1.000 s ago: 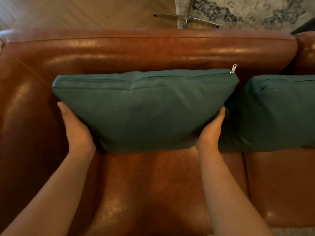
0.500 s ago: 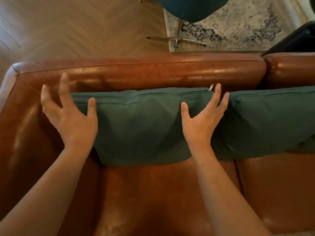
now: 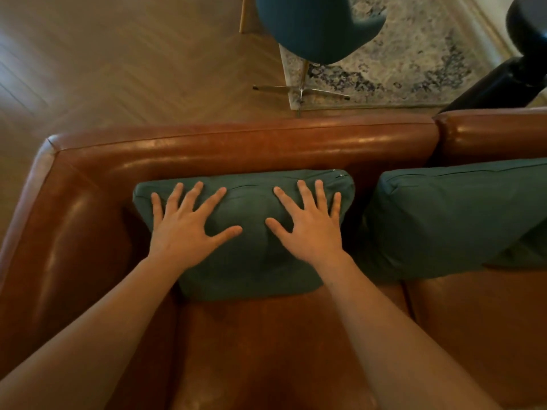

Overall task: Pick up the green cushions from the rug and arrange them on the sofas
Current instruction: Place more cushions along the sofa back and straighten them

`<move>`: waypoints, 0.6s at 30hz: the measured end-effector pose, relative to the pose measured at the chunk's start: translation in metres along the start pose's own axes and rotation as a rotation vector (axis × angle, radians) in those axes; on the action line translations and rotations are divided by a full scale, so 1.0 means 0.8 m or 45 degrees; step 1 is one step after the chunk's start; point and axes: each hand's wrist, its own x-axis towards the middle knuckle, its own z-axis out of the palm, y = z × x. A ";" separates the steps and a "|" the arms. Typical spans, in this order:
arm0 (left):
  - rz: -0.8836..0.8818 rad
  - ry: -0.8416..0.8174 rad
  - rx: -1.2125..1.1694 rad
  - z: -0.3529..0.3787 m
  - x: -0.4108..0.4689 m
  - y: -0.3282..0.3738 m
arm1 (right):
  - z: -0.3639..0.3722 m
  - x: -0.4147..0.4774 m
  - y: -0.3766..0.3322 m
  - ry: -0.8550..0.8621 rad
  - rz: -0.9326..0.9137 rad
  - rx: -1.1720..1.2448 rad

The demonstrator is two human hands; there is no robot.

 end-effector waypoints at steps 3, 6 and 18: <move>-0.078 0.052 0.000 -0.014 0.009 -0.033 | -0.020 0.012 0.028 0.101 0.145 -0.010; -0.107 -0.112 -0.003 -0.011 0.010 -0.057 | -0.018 0.015 0.051 -0.049 0.254 0.021; 0.060 -0.202 0.232 -0.010 0.001 -0.010 | 0.002 -0.003 -0.006 -0.103 0.010 -0.115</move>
